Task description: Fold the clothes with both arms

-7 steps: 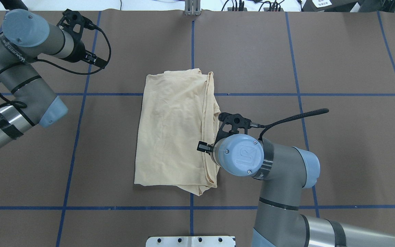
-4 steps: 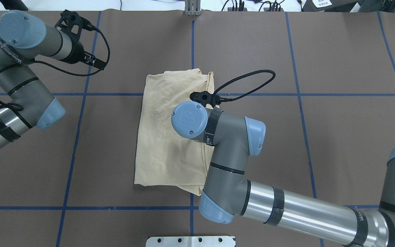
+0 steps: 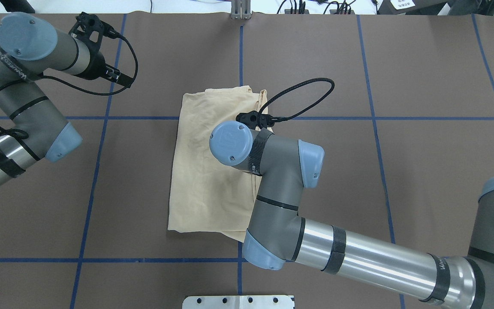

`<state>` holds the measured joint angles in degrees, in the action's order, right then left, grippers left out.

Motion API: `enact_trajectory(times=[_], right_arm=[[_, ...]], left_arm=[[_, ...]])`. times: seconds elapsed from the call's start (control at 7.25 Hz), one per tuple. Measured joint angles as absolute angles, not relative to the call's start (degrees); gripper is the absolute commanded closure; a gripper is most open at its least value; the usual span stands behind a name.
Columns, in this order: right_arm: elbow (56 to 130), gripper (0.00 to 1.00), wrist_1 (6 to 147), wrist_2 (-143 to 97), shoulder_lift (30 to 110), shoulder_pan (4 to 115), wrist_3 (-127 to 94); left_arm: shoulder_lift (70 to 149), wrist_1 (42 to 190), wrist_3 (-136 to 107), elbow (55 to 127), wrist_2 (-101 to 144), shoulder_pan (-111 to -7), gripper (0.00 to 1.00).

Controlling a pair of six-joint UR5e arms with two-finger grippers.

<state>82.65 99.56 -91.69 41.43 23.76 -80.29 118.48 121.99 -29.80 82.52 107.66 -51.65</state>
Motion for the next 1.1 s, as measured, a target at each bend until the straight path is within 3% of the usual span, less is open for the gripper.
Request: enact_trajectory(times=[1.1], right_arm=[[84.21, 0.0, 108.08, -91.55, 42.57, 25.26, -73.71]], left_arm=[[118.5, 121.97, -29.8, 82.61, 107.75, -51.48, 0.0]])
